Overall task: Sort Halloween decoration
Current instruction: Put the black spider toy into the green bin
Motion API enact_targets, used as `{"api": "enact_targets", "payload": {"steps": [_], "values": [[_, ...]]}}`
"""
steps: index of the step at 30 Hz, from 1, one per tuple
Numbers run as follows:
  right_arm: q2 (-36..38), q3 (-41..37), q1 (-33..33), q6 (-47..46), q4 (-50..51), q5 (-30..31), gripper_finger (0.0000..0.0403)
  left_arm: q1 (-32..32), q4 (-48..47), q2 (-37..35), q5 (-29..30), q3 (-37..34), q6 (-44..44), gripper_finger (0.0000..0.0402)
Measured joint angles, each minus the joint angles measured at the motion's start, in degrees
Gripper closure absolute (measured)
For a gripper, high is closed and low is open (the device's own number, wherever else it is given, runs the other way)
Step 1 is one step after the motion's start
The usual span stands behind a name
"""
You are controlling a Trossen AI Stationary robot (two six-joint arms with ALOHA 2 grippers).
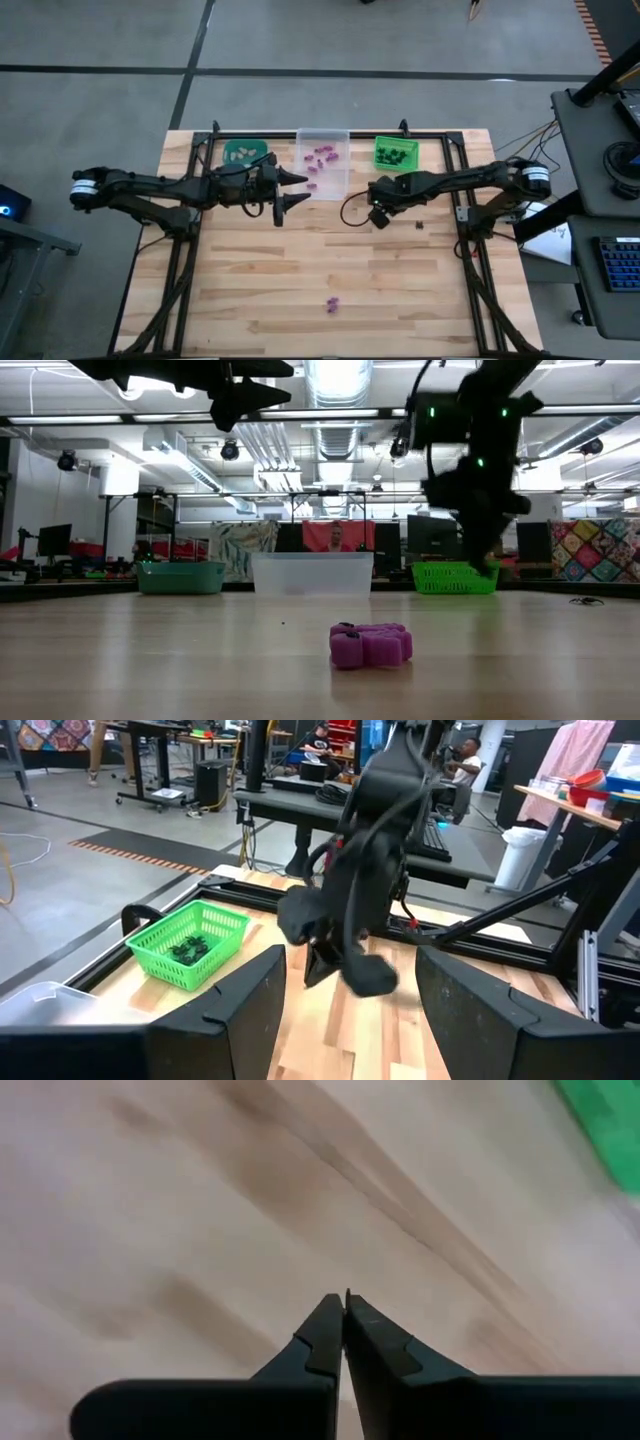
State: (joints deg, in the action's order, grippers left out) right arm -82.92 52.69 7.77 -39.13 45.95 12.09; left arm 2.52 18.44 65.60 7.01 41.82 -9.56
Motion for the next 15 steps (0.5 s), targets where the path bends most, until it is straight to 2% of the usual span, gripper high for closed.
{"api": "enact_targets", "payload": {"steps": [5, 10, 12, 15], "values": [[5.36, -0.33, -1.18, 6.03, -13.91, -3.18, 0.0394, -0.32, 0.49, 0.02, 0.00, -0.53, -0.02, 0.0194], [8.64, -0.33, -0.14, 11.79, -27.02, -2.97, 0.0394, -0.44, 3.34, 0.04, -0.01, -1.99, -1.04, 0.0194], [9.25, -0.15, 1.37, 13.29, -30.33, -1.42, 0.0394, -0.54, 3.32, 0.04, -0.02, -2.12, -1.08, 0.0194], [9.16, 1.12, 4.85, 14.57, -29.61, 3.09, 0.0394, -0.62, 3.57, 0.04, -0.02, -2.12, -1.49, 0.0194]]}}
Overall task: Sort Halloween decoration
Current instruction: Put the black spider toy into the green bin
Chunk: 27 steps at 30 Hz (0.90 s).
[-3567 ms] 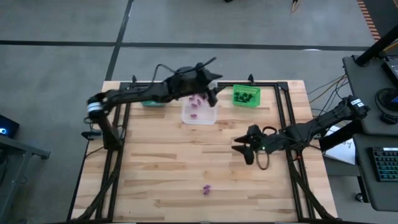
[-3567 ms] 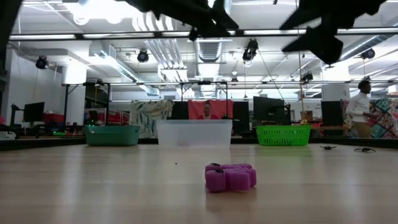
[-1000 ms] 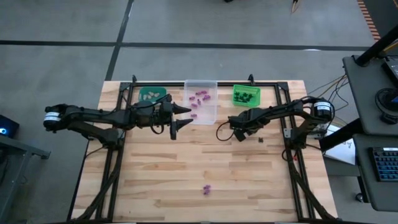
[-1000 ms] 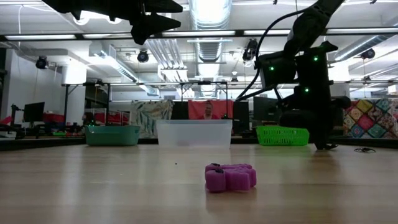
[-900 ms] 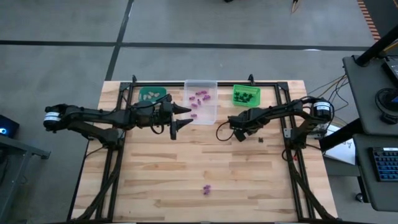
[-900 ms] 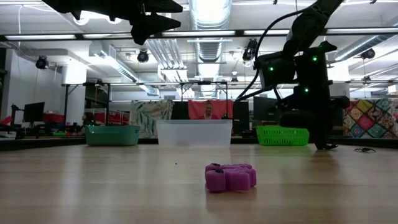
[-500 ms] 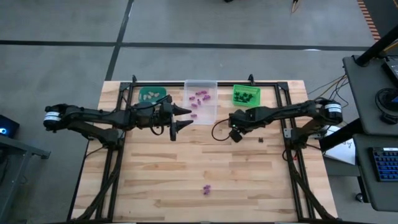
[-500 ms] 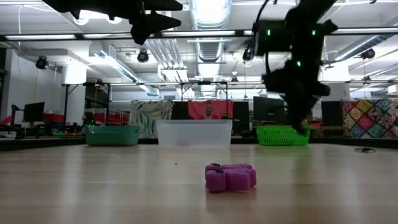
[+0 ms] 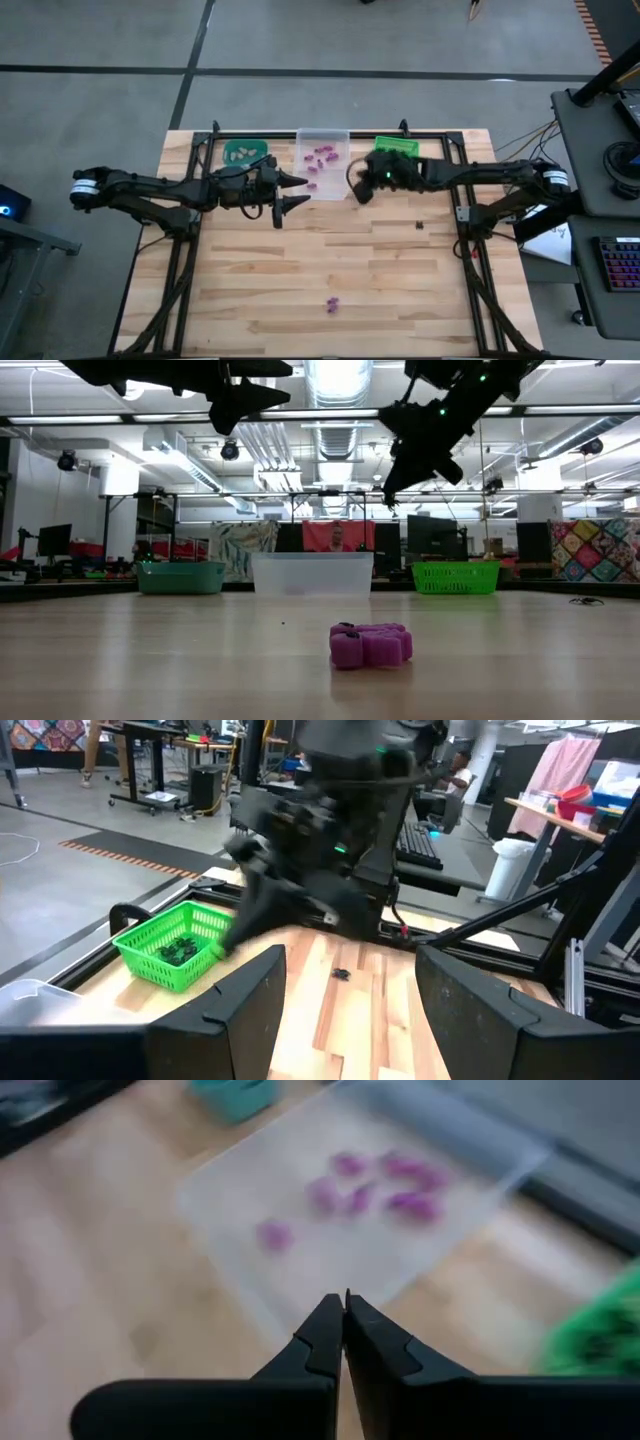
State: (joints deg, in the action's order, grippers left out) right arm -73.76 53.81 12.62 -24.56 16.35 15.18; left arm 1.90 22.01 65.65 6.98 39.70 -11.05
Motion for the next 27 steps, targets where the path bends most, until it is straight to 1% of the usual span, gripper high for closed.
{"api": "enact_targets", "payload": {"steps": [7, 11, 14, 18, 27], "values": [[-3.81, 2.61, 12.32, 1.70, 9.38, 5.74, 0.0394, -0.31, -0.08, 0.00, 0.00, 0.00, -0.37, 0.0194], [-7.63, 2.73, 19.63, 1.38, 12.36, 5.86, 0.0394, -0.54, -0.09, 0.00, 0.00, 0.00, -0.44, 0.0194], [-10.85, 2.68, 23.47, 1.16, 14.59, 5.87, 0.0394, -0.62, -0.10, 0.00, 0.00, 0.00, -0.48, 0.0194], [-13.83, 2.68, 25.21, 1.57, 14.91, 5.83, 0.0394, -0.69, -0.12, 0.00, 0.00, 0.00, -0.63, 0.0194], [-17.73, 2.81, 25.55, 1.64, 14.91, 5.84, 0.0394, -0.75, -0.14, 0.00, -0.01, 0.00, -0.66, 0.0194]]}}
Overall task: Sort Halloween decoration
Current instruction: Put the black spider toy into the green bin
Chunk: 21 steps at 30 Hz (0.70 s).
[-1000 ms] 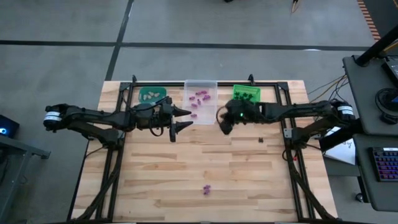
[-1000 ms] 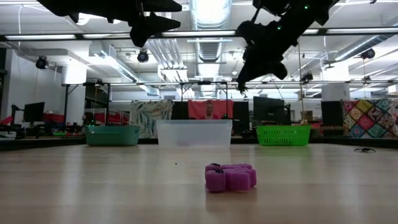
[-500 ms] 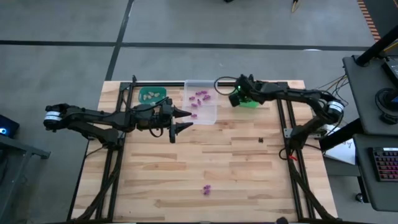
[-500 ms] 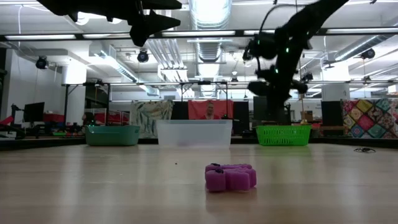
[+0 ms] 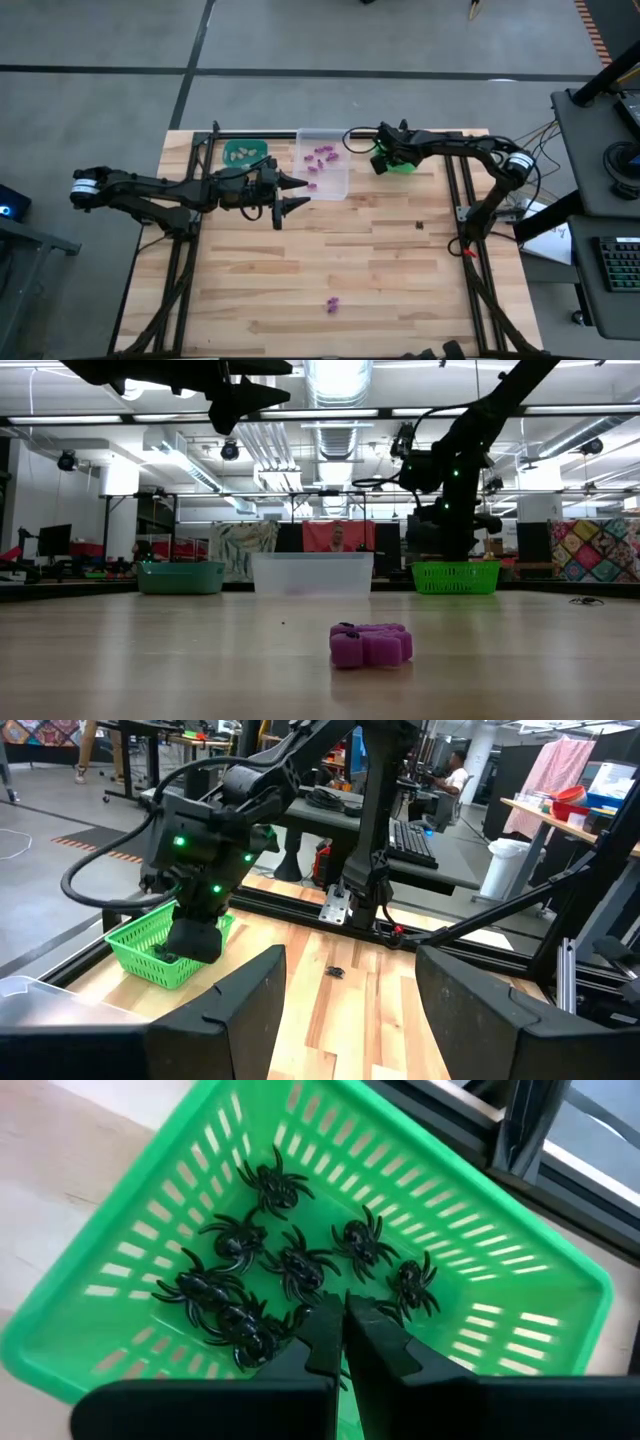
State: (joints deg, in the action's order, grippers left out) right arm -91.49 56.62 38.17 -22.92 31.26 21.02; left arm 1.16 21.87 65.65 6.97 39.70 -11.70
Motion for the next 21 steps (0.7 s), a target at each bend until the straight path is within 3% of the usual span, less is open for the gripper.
{"api": "enact_targets", "payload": {"steps": [14, 21], "values": [[0.08, 0.07, 0.22, -1.52, 2.29, 2.43, 0.0389, -0.05, -0.07, -0.02, -0.01, 0.00, -0.70, 0.0194], [0.09, 0.07, 0.24, -1.49, 3.90, 2.63, 0.0329, -0.05, -0.03, 0.58, -0.01, 0.00, -1.29, 0.0194]]}}
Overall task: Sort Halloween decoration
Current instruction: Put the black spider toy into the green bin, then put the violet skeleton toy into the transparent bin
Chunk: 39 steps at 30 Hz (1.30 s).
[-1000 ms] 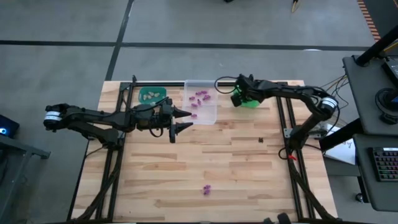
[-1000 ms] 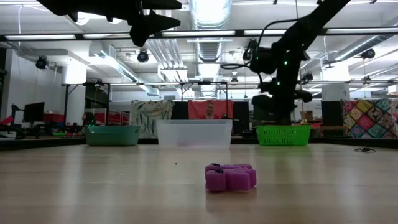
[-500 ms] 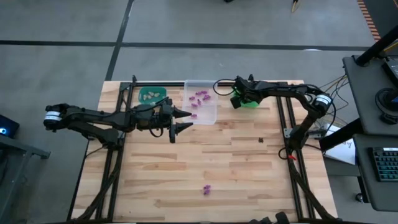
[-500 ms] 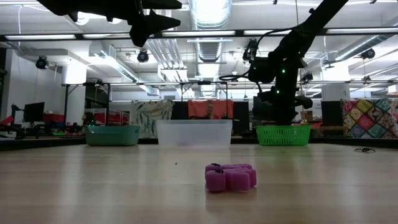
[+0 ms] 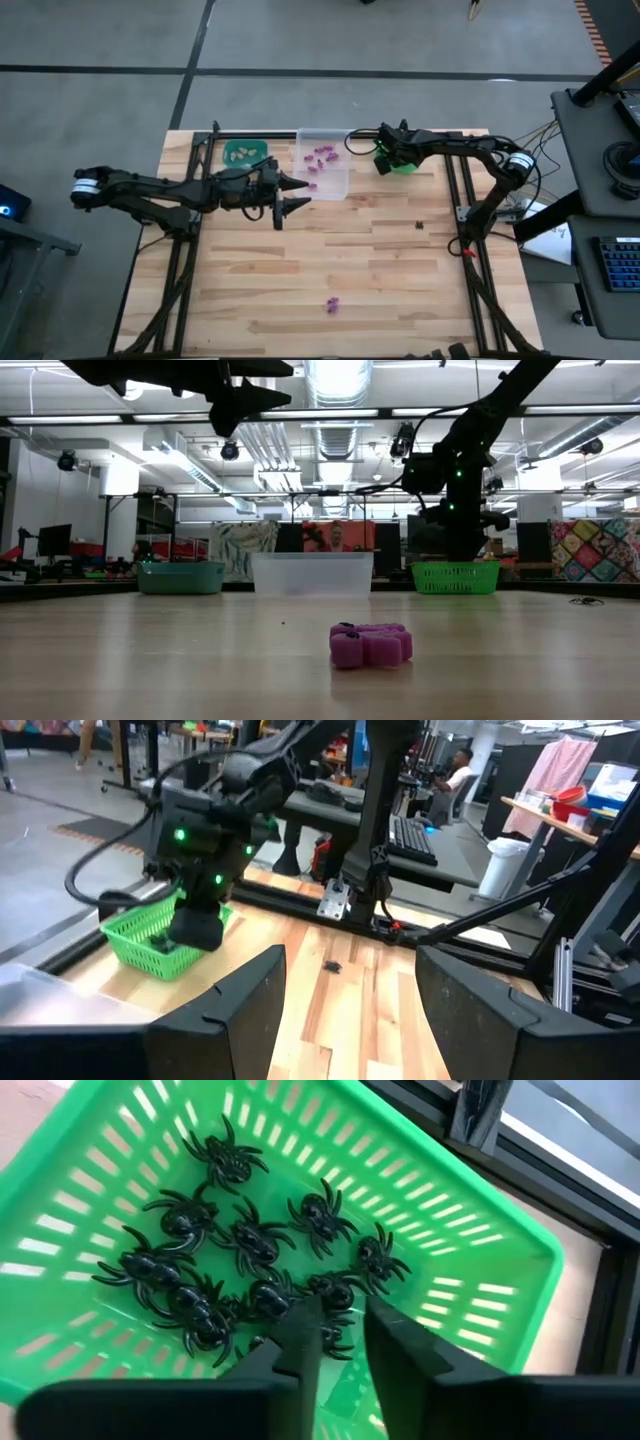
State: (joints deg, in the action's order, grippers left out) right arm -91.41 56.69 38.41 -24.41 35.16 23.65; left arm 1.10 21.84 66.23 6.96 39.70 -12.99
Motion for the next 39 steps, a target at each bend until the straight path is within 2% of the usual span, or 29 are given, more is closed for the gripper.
{"api": "enact_targets", "payload": {"steps": [4, 8, 11, 16, 21, 25, 28, 30, 35, 39], "values": [[0.93, 0.00, -0.09, 1.32, 0.13, 0.40, 0.0290, -0.63, 0.03, 2.26, 0.00, 0.00, -2.04, 0.0194], [4.09, 0.09, -0.73, 1.47, 0.36, 0.49, 0.0267, -3.10, -0.02, 5.24, -0.02, 0.00, -4.19, 0.0194], [7.81, 0.15, -1.91, 1.67, 0.46, 0.49, 0.0263, -5.80, 0.05, 7.22, 0.53, 0.00, -6.02, 0.0194], [15.67, 0.17, -6.79, 3.05, 0.14, 0.49, 0.0266, -13.01, 0.21, 11.13, 6.95, 0.00, -7.10, 0.0194], [23.17, -0.10, -15.34, 4.83, -0.72, 0.58, 0.0264, -21.22, 3.71, 16.97, 13.72, 0.02, -7.08, 0.0194], [27.41, -1.18, -23.63, 5.10, -1.64, 1.33, 0.0266, -25.83, 10.81, 23.27, 19.25, 0.00, -7.61, 0.0194], [29.69, -2.28, -30.11, 4.57, -1.63, 4.07, 0.0270, -27.93, 17.26, 28.73, 19.63, 1.10, -6.97, 0.0194], [30.53, -3.11, -34.42, 2.85, -1.58, 5.99, 0.0272, -28.75, 18.28, 32.59, 19.58, 2.81, -6.74, 0.0194], [30.67, -4.22, -44.00, -1.89, -1.60, 8.06, 0.0277, -30.39, 18.21, 41.46, 19.73, 9.38, -5.84, 0.0194], [28.63, -4.30, -49.94, -5.00, -1.66, 8.06, 0.0277, -30.85, 14.79, 45.52, 19.56, 12.85, -5.70, 0.0194]]}}
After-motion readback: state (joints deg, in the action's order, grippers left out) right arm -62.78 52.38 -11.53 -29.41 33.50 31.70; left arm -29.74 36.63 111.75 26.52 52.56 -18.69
